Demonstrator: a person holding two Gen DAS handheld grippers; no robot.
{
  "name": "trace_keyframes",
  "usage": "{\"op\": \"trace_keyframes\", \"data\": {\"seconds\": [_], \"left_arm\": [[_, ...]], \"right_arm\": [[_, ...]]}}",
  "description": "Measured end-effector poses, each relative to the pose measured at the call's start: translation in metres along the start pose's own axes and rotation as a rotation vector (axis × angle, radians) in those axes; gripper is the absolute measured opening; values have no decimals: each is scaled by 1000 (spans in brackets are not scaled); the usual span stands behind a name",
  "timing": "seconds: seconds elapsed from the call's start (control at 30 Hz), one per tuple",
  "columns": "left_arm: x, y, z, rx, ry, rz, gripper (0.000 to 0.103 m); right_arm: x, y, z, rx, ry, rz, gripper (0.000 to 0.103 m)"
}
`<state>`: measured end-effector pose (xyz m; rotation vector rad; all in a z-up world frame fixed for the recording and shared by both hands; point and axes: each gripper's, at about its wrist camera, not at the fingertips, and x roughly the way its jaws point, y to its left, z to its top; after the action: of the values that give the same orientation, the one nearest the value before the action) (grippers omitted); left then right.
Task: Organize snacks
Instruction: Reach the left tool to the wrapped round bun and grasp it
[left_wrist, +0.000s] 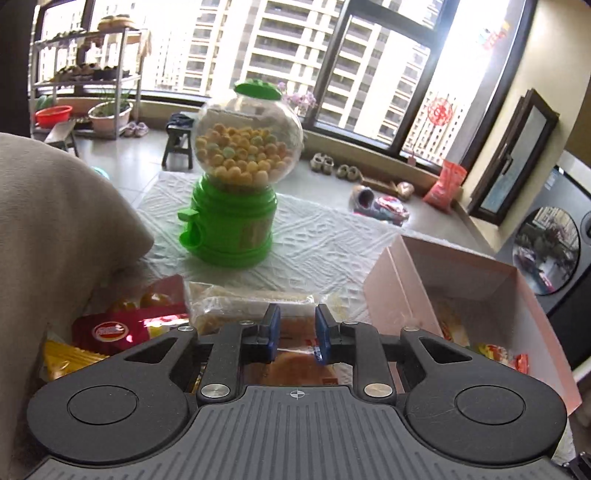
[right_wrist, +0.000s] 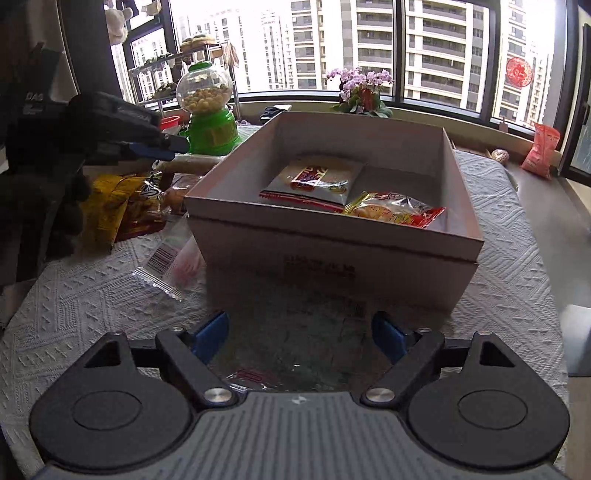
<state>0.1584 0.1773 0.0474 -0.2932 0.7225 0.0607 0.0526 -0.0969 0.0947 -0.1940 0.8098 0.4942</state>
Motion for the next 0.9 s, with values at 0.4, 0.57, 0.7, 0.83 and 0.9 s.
{"op": "trace_keyframes", "data": {"seconds": [0.4,0.57,0.7,0.83,0.9], "left_arm": [[-58,-1,-81,203,63,-167,23],[-101,27,-100,33,19,-146,24],[-133,45,-102,-112,-42,-88,24],[-139,43,-104,-145,6,-81,24],[-139,27,-108,-72,1,-34,24]], "right_arm": [[-5,6,-21,-25,-32,-17,86],[-11,19,-27,-74,-15,12,86],[-11,21,-34,-65,-46,-2,89],[-11,19,-36,-51,-47,-8,93],[-11,20,-36,-50,-49,-22,94]]}}
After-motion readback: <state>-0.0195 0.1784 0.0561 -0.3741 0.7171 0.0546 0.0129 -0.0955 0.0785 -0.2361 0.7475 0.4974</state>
